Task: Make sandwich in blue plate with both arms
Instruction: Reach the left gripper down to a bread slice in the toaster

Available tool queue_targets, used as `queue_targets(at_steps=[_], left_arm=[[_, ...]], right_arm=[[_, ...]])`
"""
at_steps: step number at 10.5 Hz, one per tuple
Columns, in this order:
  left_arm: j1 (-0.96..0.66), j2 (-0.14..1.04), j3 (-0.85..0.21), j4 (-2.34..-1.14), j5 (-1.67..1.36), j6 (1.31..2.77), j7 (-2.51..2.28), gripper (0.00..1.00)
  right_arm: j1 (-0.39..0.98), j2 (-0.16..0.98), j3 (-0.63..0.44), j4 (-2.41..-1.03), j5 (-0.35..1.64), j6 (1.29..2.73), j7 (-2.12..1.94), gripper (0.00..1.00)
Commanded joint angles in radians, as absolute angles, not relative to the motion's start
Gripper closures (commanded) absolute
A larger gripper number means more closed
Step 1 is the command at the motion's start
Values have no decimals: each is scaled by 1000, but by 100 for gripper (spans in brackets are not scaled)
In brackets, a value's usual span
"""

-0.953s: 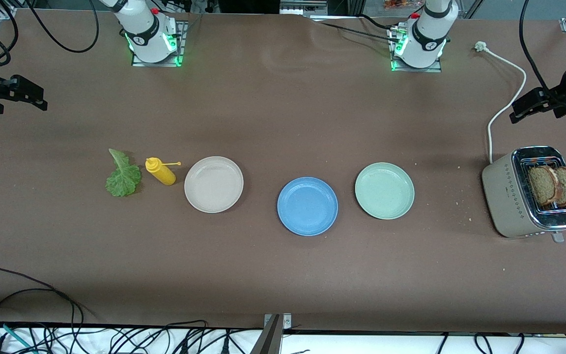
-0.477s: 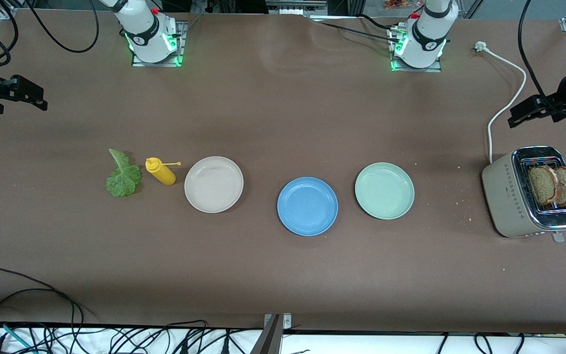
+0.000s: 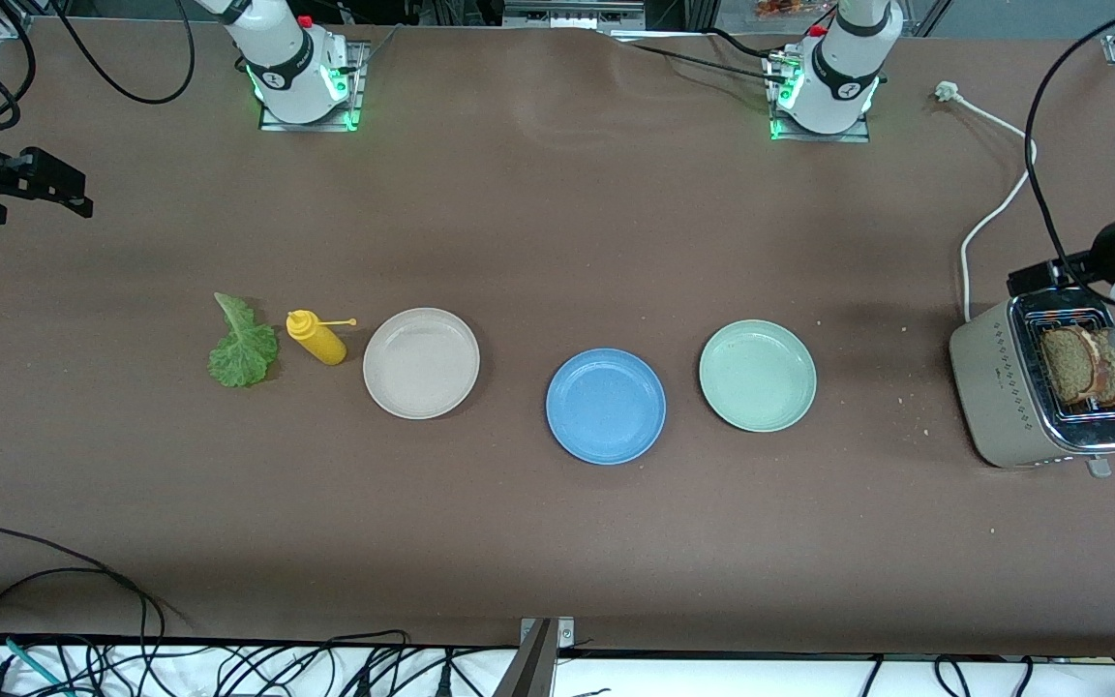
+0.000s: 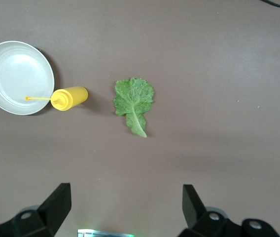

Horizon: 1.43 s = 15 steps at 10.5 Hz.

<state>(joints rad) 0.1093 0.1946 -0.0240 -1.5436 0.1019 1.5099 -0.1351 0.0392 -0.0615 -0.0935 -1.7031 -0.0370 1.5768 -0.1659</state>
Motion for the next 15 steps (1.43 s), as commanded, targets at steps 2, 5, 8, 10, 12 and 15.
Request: queue_targets(at_steps=[2,5,8,10,12,15], left_arm=[[208,348,-25,-1454,137,1573,-56,0],[271,443,-26,-1456,138,1713,11,0],[288,497,-26,-1456,138,1741,11,0],[293,499,-26,-1462,138,1740,14,0],[305,495,-25,-1459,138,1736,66,0],[321,491,-25,-1456,138,1732,93,0]], right_arm=[[34,-55,-87,-1681,-51,1555,-158,0],[34,-55,-87,-1681,-51,1555,-160,0],[34,-55,-87,-1681,-51,1554,-160,0],[34,-55,-87,-1681,-51,1554,-160,0],[34,-55,-87,-1681,-51,1554,-160,0],[34,-55,-87,-1681,-51,1554,-160,0]])
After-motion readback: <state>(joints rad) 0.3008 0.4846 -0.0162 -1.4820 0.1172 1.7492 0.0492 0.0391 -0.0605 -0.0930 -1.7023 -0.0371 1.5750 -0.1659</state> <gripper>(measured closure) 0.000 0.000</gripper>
